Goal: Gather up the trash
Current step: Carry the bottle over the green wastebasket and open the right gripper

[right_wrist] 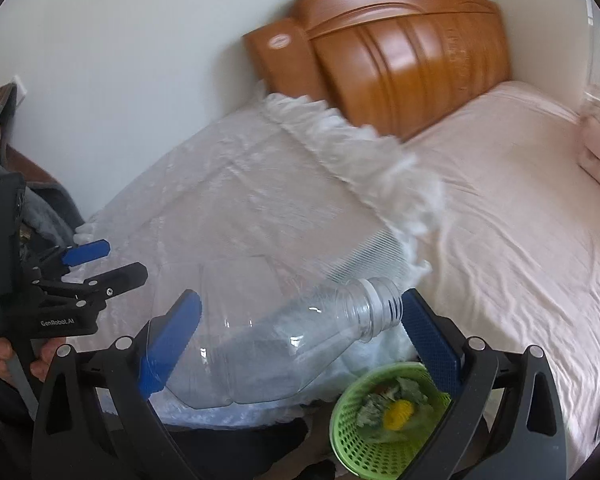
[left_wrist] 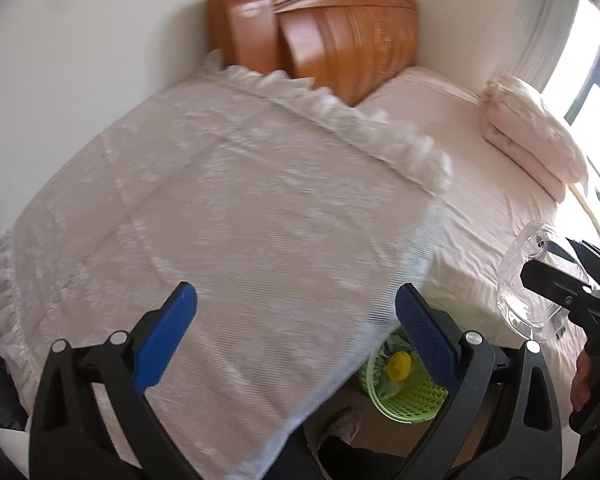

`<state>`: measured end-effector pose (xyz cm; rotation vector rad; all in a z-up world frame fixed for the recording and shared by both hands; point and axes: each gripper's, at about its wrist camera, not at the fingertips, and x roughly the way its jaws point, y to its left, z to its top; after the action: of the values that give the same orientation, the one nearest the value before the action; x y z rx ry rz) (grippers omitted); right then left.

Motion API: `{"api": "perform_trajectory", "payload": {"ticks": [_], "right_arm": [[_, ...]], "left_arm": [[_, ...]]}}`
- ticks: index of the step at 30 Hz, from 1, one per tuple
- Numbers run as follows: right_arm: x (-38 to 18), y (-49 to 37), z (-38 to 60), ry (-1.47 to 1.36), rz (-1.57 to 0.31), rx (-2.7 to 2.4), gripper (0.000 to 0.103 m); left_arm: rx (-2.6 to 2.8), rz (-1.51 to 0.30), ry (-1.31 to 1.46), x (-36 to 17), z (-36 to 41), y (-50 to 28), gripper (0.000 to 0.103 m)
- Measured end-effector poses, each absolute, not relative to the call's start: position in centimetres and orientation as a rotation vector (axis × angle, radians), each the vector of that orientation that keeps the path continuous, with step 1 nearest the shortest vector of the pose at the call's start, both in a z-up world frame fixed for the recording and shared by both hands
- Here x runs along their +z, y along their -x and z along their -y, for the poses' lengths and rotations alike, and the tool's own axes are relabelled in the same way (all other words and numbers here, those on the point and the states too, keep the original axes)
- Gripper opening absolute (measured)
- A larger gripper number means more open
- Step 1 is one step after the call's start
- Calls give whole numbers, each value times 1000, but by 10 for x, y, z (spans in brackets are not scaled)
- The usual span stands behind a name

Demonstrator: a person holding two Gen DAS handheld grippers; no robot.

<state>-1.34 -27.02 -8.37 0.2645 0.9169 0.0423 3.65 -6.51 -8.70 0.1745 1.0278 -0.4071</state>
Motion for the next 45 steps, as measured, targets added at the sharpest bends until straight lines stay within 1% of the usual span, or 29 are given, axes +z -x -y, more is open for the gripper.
{"api": "perform_trajectory", "payload": {"ticks": [4,12,18,26,40,45], "right_arm": [[-83,56,294,-284,-905,-37,99],[-100,130,335,-328,-928,-181,99],[-108,158,348,-326,-943,-229,99],[-119,165,354,-333,-959,-223,99],[-142,145,340,-309,-1008,-206,99],[-156,137,337,-317,-1067,-223,101]], "left_arm": [[-464,-1020,-212,-84,94,-19,95],[-582,-1034,-263,-86,157,21,95],[-630,-1043,-307,-92,188,46,95],[-616,-1035,-333,-93,195,57,95],[-573,-1045,-341,-96,182,50,95],[-571,-1049,-337,-97,179,48,95]]}}
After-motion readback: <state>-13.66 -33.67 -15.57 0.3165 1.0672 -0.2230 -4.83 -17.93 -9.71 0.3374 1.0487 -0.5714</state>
